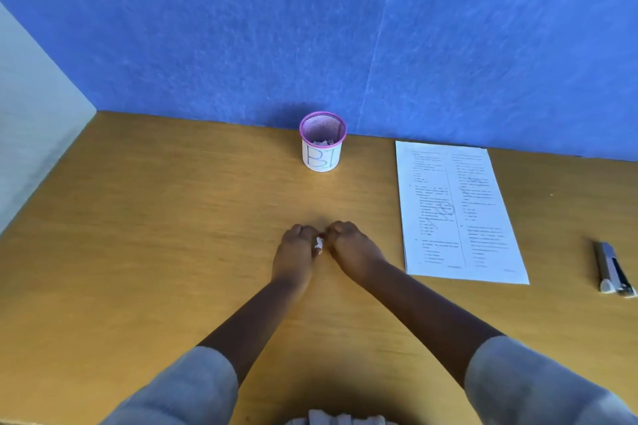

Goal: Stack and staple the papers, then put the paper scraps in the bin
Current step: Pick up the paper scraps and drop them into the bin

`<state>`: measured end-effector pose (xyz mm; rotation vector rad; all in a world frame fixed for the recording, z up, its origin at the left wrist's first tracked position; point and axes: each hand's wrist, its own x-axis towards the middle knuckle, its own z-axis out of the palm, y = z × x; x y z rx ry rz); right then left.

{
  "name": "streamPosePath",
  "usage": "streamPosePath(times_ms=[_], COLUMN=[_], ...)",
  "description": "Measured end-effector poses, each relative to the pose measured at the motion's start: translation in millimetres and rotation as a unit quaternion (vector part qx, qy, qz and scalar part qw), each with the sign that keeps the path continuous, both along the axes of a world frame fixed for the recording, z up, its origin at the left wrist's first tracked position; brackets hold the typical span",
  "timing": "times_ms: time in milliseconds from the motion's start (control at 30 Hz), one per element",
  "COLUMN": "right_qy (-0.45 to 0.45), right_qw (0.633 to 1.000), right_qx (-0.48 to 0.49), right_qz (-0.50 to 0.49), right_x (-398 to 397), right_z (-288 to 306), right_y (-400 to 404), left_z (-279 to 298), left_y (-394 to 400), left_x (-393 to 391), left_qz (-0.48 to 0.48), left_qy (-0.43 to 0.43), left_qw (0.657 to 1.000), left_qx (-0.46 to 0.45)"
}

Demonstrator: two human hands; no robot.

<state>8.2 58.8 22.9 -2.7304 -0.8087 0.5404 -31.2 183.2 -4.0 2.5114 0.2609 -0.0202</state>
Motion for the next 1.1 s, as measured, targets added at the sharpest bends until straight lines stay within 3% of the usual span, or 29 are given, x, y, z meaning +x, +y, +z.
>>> streamPosePath(times_ms=[333, 1100], right_qy=[0.006, 0.086], right_qw=[0.997, 0.986], right_qx=[0.038, 0.083], right_qz=[-0.065, -0.115], right_x=[-10, 13], right_z=[-2, -4], right_y=[6, 19], left_z=[3, 3], left_y=[12, 8], left_x=[-7, -1], left_qz=[0.065, 0.080], left_qy=[-0.005, 0.023], left_qw=[0.986, 0.981], left_qx=[-0.151, -0.176])
